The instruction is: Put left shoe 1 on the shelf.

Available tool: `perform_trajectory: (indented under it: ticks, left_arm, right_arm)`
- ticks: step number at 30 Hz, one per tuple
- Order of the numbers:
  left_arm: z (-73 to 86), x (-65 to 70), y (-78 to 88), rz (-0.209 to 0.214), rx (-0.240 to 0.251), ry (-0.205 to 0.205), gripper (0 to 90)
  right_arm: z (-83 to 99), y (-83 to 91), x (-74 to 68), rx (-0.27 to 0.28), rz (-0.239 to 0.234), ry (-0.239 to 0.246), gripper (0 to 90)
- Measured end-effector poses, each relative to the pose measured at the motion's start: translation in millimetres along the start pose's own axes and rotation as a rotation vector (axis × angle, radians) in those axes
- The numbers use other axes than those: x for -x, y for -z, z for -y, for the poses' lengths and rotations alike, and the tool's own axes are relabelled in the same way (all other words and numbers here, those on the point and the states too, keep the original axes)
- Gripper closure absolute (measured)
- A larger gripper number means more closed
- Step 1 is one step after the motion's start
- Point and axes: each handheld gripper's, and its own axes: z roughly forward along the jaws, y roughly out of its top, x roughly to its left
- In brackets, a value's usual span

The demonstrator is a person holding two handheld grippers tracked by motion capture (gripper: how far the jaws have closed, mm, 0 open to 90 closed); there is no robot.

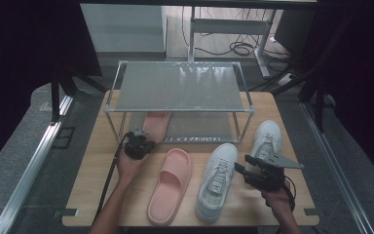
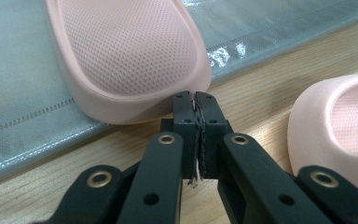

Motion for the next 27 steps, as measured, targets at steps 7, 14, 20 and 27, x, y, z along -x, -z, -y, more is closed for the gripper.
perform_trajectory:
  ticks: [7, 14, 20, 27]
  left_arm:
    - [7.5, 4.3, 21.7, 0.034, 0.040, 0.012, 87.8]
    - [20.2, 15.5, 39.5, 0.082, 0.056, -0.010, 87.5]
    - [30.1, 25.2, 47.4, 0.094, 0.041, -0.041, 87.1]
    - [45.1, 33.3, 59.1, 0.141, 0.045, -0.037, 86.9]
  right_arm:
    - [-0.4, 0.8, 0.7, 0.004, 0.002, -0.001, 44.5]
    - [-0.6, 0.8, -0.4, 0.003, 0.001, 0.002, 44.4]
    - [-0.8, 1.5, -0.4, 0.005, 0.001, 0.000, 44.5]
    - [-0.6, 1.5, 0.4, 0.005, 0.006, -0.002, 44.4]
